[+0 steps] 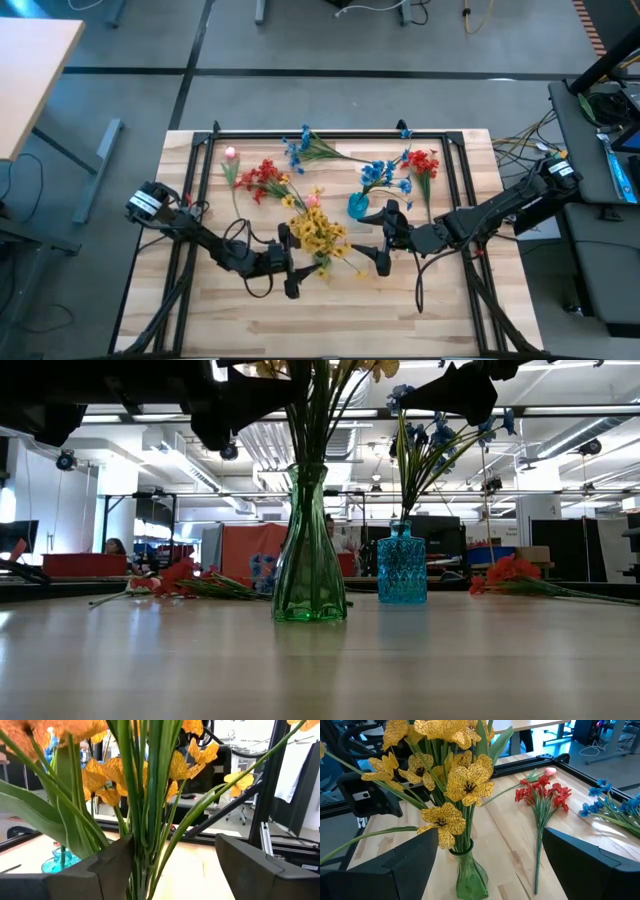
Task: Sort flowers into vase by color
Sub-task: Put the yellow flowers into the green flower vase
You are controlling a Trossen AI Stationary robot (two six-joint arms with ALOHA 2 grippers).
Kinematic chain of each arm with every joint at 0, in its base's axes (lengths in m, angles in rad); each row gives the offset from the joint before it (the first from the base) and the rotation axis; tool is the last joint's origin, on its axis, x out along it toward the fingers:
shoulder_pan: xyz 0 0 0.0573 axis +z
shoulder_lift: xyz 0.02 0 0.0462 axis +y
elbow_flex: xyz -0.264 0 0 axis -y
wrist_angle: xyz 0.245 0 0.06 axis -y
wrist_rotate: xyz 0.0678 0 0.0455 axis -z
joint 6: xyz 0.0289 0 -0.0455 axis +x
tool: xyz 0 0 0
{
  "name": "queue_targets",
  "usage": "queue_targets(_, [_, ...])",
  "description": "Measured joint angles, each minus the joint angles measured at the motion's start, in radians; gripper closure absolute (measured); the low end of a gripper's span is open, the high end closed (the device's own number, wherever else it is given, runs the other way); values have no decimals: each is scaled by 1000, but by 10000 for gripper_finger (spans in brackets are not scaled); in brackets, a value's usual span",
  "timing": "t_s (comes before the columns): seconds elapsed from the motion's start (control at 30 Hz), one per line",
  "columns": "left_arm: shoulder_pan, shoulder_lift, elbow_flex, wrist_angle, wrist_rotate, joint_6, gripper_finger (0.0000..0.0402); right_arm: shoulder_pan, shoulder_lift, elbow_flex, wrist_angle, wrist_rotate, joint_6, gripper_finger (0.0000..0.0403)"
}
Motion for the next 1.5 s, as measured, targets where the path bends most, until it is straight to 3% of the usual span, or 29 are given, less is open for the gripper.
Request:
queue_targets(0.27, [-29, 0, -1, -20, -19, -13, 130, 0, 0, 0, 0, -1, -1, 55])
queue_targets(0.43, [-48, -19, -2, -38, -206, -3, 137, 0, 0, 0, 0, -2, -12, 55])
queue_targets(1.03, [-66, -32, 11, -88, -219, 10, 245, 0, 0, -5, -1, -4, -34, 55])
queue_targets(1.17, [-96, -34, 9, -92, -239, 9, 234, 0, 0, -5, -1, -4, -34, 55])
queue_targets(1.37, [-137, -36, 8, -91, -438, 52, 193, 0, 0, -6, -1, -4, -34, 55])
queue_targets(1.5, [-138, -40, 13, -85, -434, 63, 183, 0, 0, -6, -1, -4, -34, 55])
